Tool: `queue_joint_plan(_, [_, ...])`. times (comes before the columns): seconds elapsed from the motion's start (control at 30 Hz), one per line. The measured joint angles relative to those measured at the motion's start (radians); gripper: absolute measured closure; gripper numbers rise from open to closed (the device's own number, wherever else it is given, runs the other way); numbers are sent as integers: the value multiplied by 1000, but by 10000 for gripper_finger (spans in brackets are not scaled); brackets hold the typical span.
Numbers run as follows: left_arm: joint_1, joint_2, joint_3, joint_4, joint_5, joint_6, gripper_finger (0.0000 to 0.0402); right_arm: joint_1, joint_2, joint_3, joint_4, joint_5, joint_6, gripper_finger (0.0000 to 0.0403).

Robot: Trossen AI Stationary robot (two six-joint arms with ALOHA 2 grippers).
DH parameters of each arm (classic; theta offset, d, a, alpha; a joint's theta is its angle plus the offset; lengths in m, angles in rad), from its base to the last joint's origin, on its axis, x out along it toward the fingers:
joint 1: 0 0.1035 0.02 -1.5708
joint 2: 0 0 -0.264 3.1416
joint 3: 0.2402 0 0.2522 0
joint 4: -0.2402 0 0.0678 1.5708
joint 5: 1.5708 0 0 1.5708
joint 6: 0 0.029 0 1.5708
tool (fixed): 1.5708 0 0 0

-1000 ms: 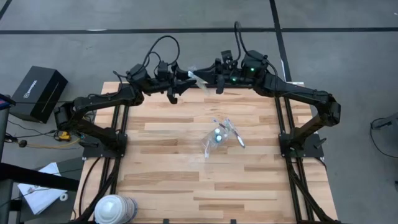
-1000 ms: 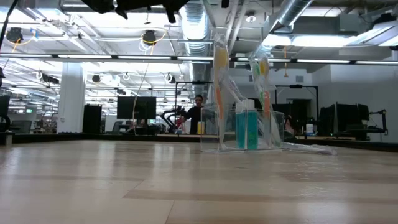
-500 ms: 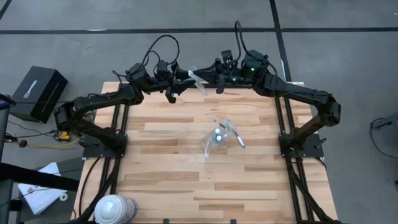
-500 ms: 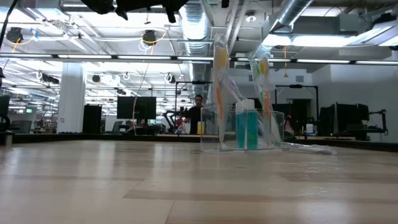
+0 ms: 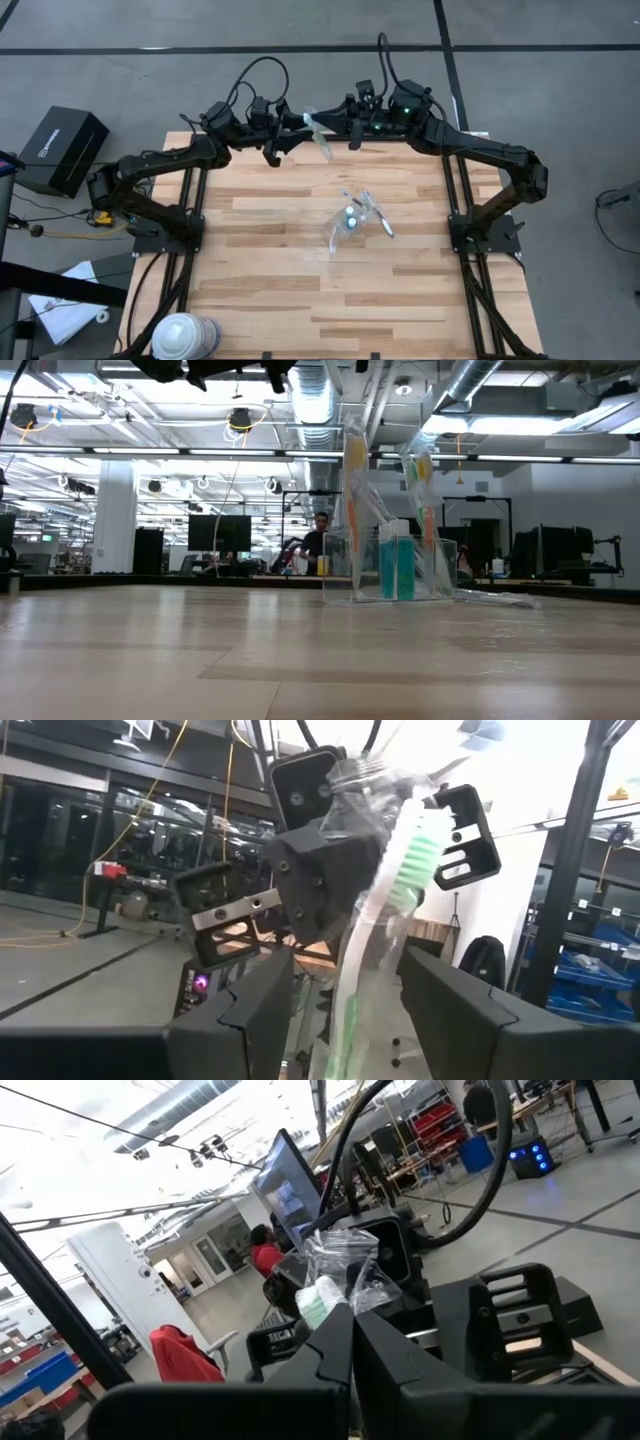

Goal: Pick & Place toothbrushing station
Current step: Put the green toothbrush into the transparent organizer

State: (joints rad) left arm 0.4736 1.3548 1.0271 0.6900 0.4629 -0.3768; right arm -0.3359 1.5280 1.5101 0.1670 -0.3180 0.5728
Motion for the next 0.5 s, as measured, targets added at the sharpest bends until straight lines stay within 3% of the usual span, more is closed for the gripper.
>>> queue_joint_plan(0.5, [0, 0, 0, 35, -3, 2, 221, 10, 0, 0, 13, 0, 12, 403])
